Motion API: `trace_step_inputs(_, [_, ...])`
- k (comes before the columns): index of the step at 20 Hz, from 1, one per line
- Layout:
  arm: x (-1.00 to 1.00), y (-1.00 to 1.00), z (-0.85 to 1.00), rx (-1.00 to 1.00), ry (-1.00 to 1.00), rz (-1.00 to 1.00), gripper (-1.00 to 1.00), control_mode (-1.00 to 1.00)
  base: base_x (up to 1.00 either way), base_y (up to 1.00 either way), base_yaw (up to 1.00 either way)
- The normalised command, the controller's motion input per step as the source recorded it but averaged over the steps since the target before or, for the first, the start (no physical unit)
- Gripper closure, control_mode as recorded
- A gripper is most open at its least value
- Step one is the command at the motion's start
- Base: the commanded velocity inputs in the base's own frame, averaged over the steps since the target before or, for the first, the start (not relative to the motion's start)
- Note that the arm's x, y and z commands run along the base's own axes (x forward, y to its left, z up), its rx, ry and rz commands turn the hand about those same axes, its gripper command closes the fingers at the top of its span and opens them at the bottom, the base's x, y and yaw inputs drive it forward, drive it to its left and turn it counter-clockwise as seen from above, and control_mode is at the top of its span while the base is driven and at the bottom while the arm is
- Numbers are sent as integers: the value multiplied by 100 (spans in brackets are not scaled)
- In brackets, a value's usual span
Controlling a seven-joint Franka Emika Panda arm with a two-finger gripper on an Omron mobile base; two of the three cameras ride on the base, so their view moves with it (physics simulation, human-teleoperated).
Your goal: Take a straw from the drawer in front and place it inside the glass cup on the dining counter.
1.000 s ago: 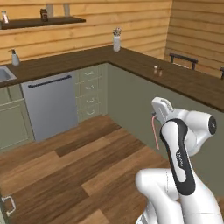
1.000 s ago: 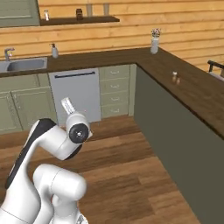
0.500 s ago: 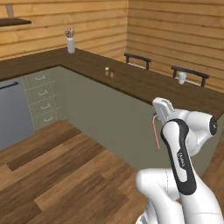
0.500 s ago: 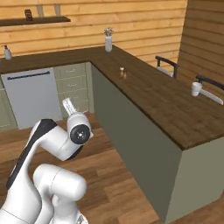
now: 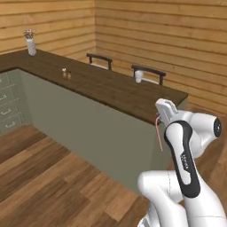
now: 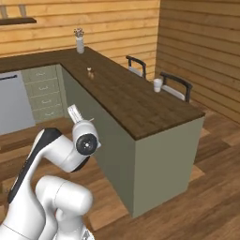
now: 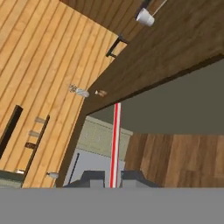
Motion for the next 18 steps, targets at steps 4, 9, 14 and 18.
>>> trace_step_inputs(4, [0, 0, 0, 0, 0, 0, 100, 100, 29, -63, -21])
trace_step_inputs(9, [0, 0, 0, 0, 0, 0, 100, 100, 59, -63, -19])
trace_step_inputs(14, [0, 0, 0, 0, 0, 0, 100, 100, 53, -82, -11])
trace_step_inputs(18, [0, 0, 0, 0, 0, 0, 100, 100, 59, -71, -8])
